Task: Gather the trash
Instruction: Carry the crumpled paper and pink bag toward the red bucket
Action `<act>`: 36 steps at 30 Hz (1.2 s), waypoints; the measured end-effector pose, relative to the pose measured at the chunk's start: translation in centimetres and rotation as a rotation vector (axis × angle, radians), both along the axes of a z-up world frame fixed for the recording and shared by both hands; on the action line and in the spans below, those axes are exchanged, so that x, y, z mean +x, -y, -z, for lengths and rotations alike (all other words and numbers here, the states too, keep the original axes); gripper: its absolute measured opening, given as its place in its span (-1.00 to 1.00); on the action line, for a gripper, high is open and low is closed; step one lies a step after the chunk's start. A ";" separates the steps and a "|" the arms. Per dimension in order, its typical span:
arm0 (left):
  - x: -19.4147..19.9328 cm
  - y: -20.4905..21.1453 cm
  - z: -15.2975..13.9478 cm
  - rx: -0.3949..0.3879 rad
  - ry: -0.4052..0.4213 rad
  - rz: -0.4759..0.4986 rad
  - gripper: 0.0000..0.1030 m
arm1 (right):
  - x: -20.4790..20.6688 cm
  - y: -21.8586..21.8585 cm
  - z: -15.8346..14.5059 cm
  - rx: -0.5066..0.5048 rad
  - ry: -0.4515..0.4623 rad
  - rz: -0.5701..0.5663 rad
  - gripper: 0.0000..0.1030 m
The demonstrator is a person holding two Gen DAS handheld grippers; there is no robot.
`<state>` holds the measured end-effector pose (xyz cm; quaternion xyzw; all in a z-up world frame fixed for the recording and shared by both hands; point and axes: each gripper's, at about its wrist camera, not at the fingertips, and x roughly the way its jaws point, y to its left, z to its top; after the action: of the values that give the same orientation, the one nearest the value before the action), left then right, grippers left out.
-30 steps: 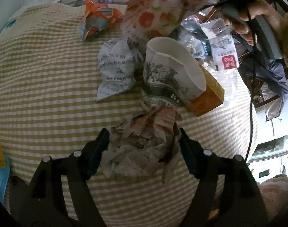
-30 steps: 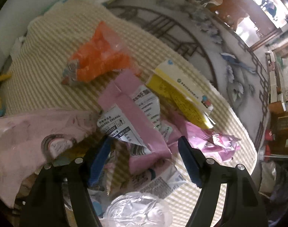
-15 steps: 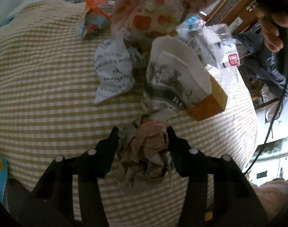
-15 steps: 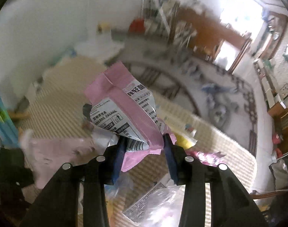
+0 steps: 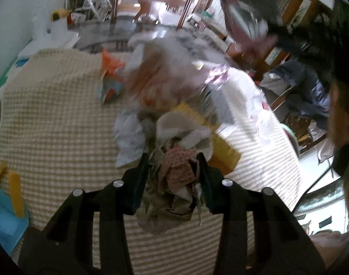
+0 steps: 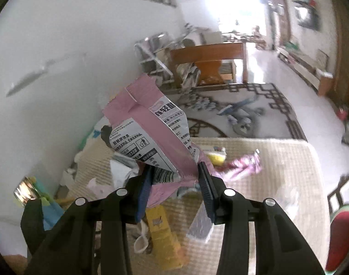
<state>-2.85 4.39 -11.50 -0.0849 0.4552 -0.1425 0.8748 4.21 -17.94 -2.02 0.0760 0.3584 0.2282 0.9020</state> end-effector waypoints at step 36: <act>2.3 9.7 -4.7 -0.063 0.076 0.063 -0.19 | -5.5 13.2 5.8 0.096 -0.186 0.257 -0.22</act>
<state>-0.56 -5.33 -6.76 -0.0926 0.4192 -0.1871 0.8836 -1.26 -31.12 -7.83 0.1849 0.4165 0.1197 0.8821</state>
